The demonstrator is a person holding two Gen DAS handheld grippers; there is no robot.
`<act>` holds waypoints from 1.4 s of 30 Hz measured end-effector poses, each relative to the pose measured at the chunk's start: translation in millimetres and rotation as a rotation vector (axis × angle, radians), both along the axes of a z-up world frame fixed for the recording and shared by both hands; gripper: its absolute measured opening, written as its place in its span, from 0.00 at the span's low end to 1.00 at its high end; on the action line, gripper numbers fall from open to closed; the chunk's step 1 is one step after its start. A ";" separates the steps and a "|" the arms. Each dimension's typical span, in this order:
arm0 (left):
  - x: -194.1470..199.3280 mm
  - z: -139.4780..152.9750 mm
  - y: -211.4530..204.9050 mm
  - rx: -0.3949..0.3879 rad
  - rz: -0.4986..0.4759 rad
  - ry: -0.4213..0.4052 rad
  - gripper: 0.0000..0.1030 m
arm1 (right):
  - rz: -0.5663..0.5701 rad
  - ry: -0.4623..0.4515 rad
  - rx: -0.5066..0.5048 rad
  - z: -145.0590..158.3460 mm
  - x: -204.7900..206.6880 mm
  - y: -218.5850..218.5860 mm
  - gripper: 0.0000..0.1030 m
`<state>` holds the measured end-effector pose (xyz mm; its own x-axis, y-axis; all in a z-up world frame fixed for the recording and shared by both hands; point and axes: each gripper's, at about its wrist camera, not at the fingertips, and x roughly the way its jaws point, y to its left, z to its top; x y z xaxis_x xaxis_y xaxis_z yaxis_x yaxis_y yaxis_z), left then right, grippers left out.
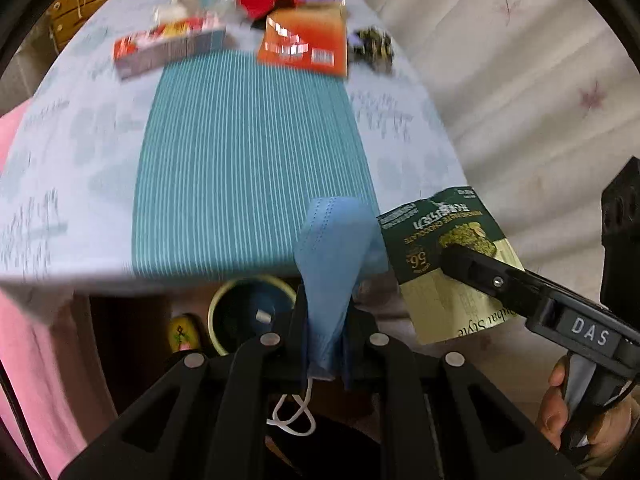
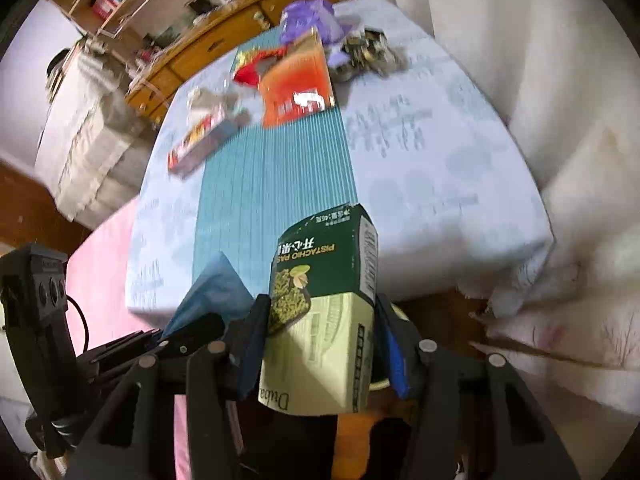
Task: Collect trash
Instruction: 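Carry the mask and pistachio bag over the bin and open both tools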
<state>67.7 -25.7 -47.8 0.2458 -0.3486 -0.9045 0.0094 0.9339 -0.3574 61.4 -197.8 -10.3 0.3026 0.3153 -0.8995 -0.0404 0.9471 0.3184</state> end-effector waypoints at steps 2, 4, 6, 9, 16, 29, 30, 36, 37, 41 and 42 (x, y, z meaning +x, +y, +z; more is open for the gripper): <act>-14.7 -1.8 -7.5 0.024 -0.006 0.012 0.09 | 0.011 0.034 0.012 -13.1 -12.0 -6.8 0.49; -26.2 -6.4 -13.5 0.047 -0.010 0.026 0.09 | 0.015 0.059 0.019 -25.2 -19.7 -10.0 0.49; -34.2 -15.8 -17.7 0.069 -0.010 0.047 0.09 | 0.018 0.092 0.020 -43.3 -27.9 -12.1 0.49; -41.8 -38.3 -21.5 0.085 -0.007 0.089 0.09 | 0.017 0.152 0.003 -78.8 -38.5 -12.9 0.49; -49.4 -135.1 -27.1 0.120 -0.005 0.171 0.10 | -0.009 0.286 -0.018 -187.6 -51.4 -16.7 0.49; -39.7 -351.3 -28.5 0.166 -0.005 0.241 0.10 | -0.032 0.345 -0.050 -393.1 -31.1 -8.9 0.52; -36.9 -362.1 -27.3 0.166 -0.006 0.245 0.10 | -0.037 0.358 -0.051 -406.4 -28.8 -8.3 0.53; -26.7 -400.0 -14.7 0.196 0.009 0.240 0.65 | -0.048 0.360 -0.089 -452.1 -18.0 -4.7 0.58; -26.3 -402.8 -11.2 0.201 0.019 0.236 0.70 | -0.050 0.351 -0.095 -452.9 -17.7 -3.8 0.58; -24.6 -403.4 4.5 0.215 0.052 0.227 0.77 | -0.056 0.320 -0.086 -448.7 -15.9 -2.8 0.74; -25.5 -401.3 7.0 0.221 0.058 0.223 0.78 | -0.057 0.313 -0.084 -447.2 -15.9 -2.5 0.76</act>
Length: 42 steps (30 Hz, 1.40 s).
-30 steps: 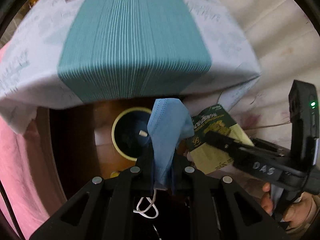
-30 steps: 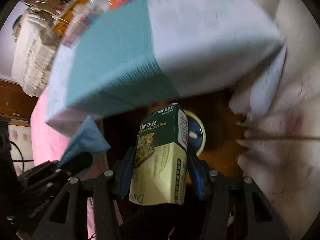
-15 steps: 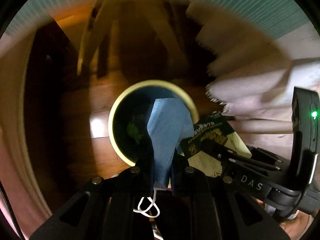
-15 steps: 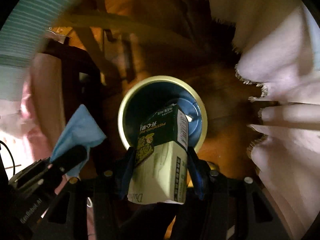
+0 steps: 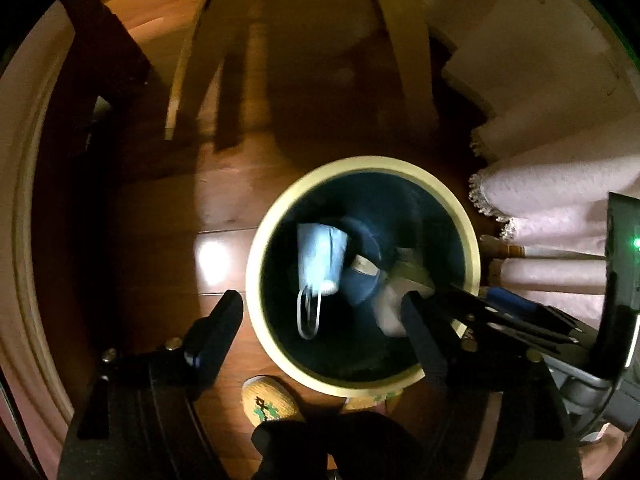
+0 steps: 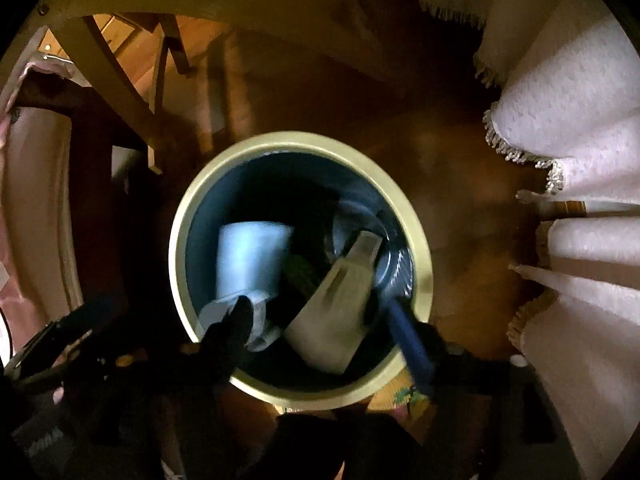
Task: Collect trash
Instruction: 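Carry the mask and pistachio bag over the bin and open both tools, then raise both tools back toward the table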
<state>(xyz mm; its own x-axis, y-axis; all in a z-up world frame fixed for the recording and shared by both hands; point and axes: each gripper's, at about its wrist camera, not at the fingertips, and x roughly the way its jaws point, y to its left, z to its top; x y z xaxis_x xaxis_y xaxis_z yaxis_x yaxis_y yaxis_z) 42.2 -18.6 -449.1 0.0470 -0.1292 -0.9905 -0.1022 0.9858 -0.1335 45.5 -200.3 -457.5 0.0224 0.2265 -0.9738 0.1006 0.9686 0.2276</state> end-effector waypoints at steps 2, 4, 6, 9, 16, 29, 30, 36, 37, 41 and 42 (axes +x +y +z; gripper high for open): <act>-2.4 6.2 5.1 0.001 0.005 -0.008 0.79 | 0.005 -0.014 0.001 6.6 0.1 1.2 0.76; -5.4 13.7 8.6 -0.003 0.009 -0.018 0.80 | 0.012 -0.035 -0.001 17.1 -0.3 2.8 0.76; -6.6 20.1 11.2 -0.006 0.010 -0.026 0.83 | 0.015 -0.043 -0.004 27.7 -1.0 5.0 0.76; -11.7 38.5 12.0 -0.006 0.010 -0.042 0.83 | 0.005 -0.062 -0.004 46.8 -4.2 6.0 0.76; -27.1 97.4 17.2 -0.023 0.018 -0.077 0.83 | -0.024 -0.084 -0.008 99.8 -18.4 3.8 0.76; -49.0 230.9 32.8 -0.070 0.039 -0.152 0.83 | 0.011 -0.131 0.013 226.1 -50.7 9.2 0.76; -49.6 243.5 33.0 -0.066 0.031 -0.162 0.83 | 0.016 -0.140 0.017 238.7 -52.2 9.6 0.76; -51.1 330.8 40.5 -0.007 0.016 -0.279 0.83 | 0.053 -0.214 0.056 313.5 -55.5 12.8 0.76; -50.5 345.7 42.9 -0.004 0.026 -0.299 0.83 | 0.066 -0.233 0.063 328.8 -55.4 14.3 0.76; -46.9 399.1 48.2 0.011 0.047 -0.369 0.83 | 0.103 -0.313 0.086 380.5 -55.6 17.6 0.76; -45.3 412.6 48.8 0.015 0.049 -0.388 0.83 | 0.113 -0.335 0.094 395.0 -54.6 18.4 0.76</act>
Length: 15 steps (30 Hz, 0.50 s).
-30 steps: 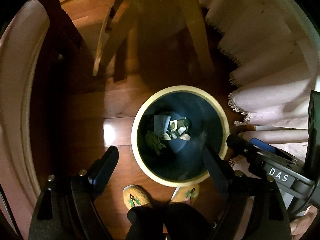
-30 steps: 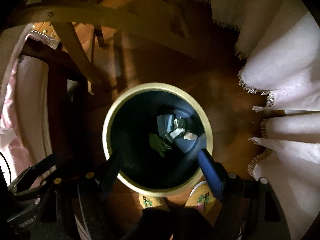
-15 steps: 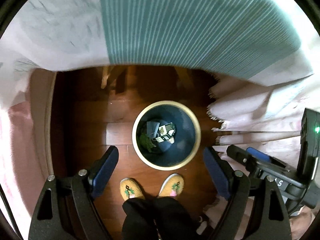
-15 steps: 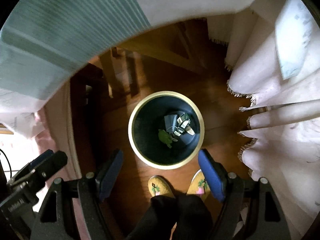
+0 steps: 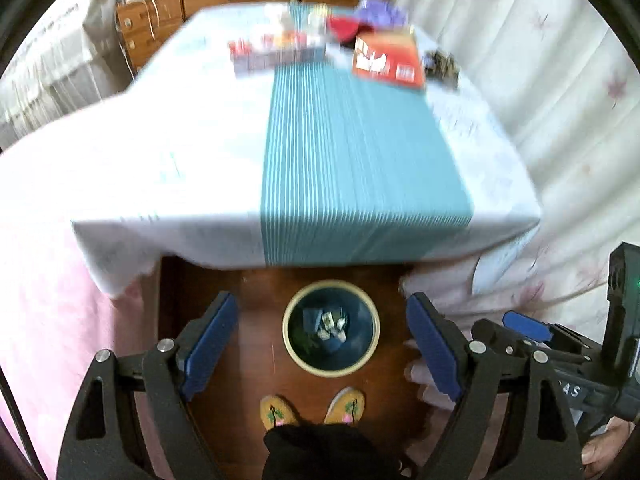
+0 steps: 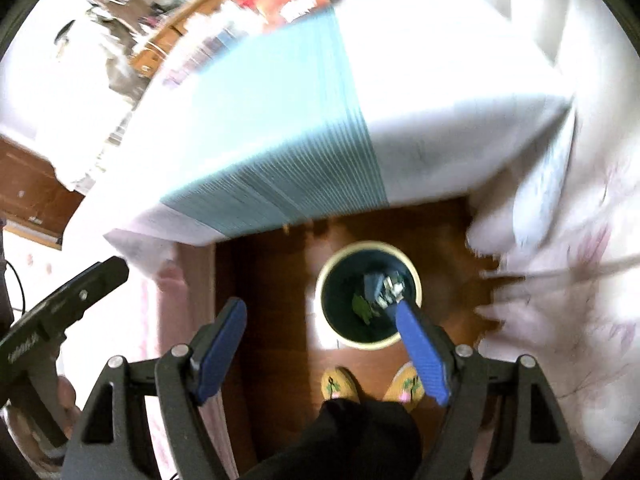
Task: Collect trash
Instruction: 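Raise both tools back toward the table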
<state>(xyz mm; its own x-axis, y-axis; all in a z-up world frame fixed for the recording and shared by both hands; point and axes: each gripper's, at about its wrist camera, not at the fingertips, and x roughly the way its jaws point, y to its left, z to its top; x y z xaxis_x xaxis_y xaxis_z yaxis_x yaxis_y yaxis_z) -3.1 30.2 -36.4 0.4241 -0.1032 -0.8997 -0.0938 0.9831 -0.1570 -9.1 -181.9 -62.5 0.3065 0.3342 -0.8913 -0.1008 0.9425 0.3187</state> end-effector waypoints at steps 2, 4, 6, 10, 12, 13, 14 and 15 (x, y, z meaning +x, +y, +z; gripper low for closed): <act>3.8 28.0 -0.1 0.005 0.002 -0.039 0.83 | 0.017 -0.040 0.014 25.4 2.9 1.9 0.76; 6.7 53.5 -3.1 0.012 -0.003 -0.073 0.83 | 0.035 -0.085 0.041 48.1 5.4 3.6 0.76; 11.8 78.7 -6.6 0.009 -0.020 -0.105 0.83 | 0.063 -0.148 0.042 71.8 10.0 7.5 0.76; 19.5 114.6 -14.1 0.035 -0.021 -0.178 0.83 | 0.133 -0.228 0.021 105.8 21.5 20.9 0.76; 24.6 130.3 -18.3 0.050 -0.012 -0.202 0.83 | 0.157 -0.257 0.011 121.1 28.8 27.0 0.76; 26.6 134.5 -19.2 0.056 -0.009 -0.211 0.83 | 0.170 -0.275 0.007 130.2 32.4 29.1 0.76; 30.1 138.8 -19.7 0.065 -0.003 -0.220 0.83 | 0.182 -0.292 0.006 138.1 36.9 30.4 0.76; 33.6 143.0 -20.0 0.075 0.007 -0.230 0.83 | 0.193 -0.313 0.002 144.9 41.3 33.9 0.76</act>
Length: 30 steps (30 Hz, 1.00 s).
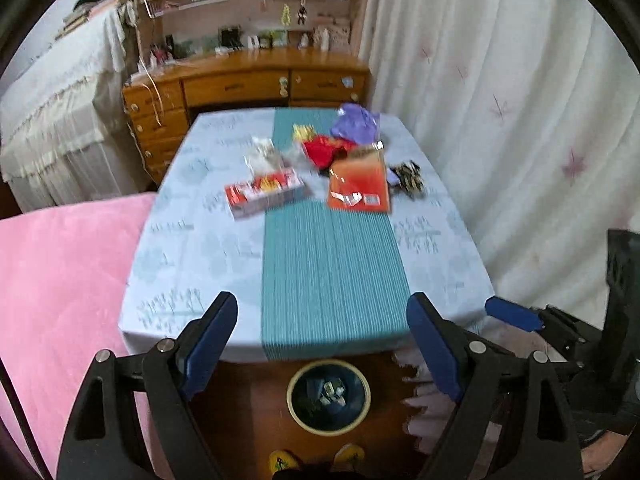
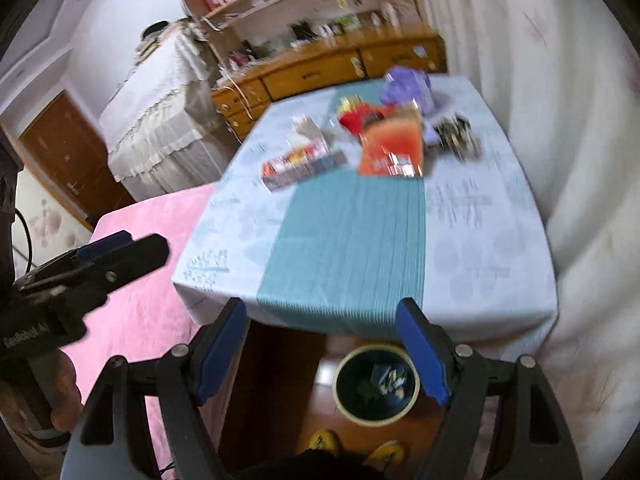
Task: Collect trash
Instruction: 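Raise both tools back toward the table, then grasp the red-and-white B.Duck box with the left tool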
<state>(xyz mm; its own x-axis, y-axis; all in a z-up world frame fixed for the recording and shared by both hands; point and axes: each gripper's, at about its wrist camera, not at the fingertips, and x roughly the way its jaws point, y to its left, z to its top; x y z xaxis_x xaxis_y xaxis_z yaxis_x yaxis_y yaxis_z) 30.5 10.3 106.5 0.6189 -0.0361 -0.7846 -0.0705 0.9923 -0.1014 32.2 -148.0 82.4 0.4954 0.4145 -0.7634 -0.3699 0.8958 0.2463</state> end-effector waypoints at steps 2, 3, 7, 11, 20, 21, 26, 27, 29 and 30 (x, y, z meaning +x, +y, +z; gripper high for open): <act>7.8 7.2 1.8 0.008 0.017 -0.018 0.83 | 0.010 -0.031 -0.007 12.1 8.8 4.6 0.76; 12.0 9.8 2.9 0.002 0.014 -0.020 0.83 | 0.014 -0.041 -0.007 18.2 15.5 8.2 0.76; 32.8 13.0 13.5 -0.024 0.009 -0.023 0.83 | 0.012 -0.059 -0.021 25.6 34.4 22.2 0.76; 59.8 8.7 28.6 0.004 -0.015 -0.027 0.83 | -0.025 -0.058 -0.054 20.8 59.0 36.1 0.76; 150.9 -18.1 89.4 0.031 -0.210 0.026 0.83 | -0.234 0.000 -0.076 -8.0 132.0 71.5 0.76; 162.6 -22.6 97.5 0.027 -0.235 0.042 0.83 | -0.252 0.013 -0.076 -11.6 137.8 74.7 0.76; 217.9 -57.4 128.0 0.046 -0.351 0.126 0.83 | -0.370 0.060 -0.072 -34.3 176.4 98.5 0.76; 231.4 -69.3 132.0 0.057 -0.377 0.154 0.83 | -0.391 0.068 -0.066 -38.0 181.4 100.7 0.76; 249.2 -88.4 135.1 0.073 -0.414 0.199 0.83 | -0.438 0.095 -0.050 -47.9 193.4 104.3 0.76; 261.1 -102.0 134.8 0.080 -0.446 0.230 0.83 | -0.460 0.109 -0.043 -53.5 198.9 105.6 0.76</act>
<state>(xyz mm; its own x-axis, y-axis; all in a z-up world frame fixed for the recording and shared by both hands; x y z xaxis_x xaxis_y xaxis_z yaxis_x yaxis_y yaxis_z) 291.6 145.1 4.5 0.3678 -0.1919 -0.9099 0.3502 0.9350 -0.0557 231.1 -42.4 28.8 0.5360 0.1376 -0.8329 0.0941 0.9707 0.2209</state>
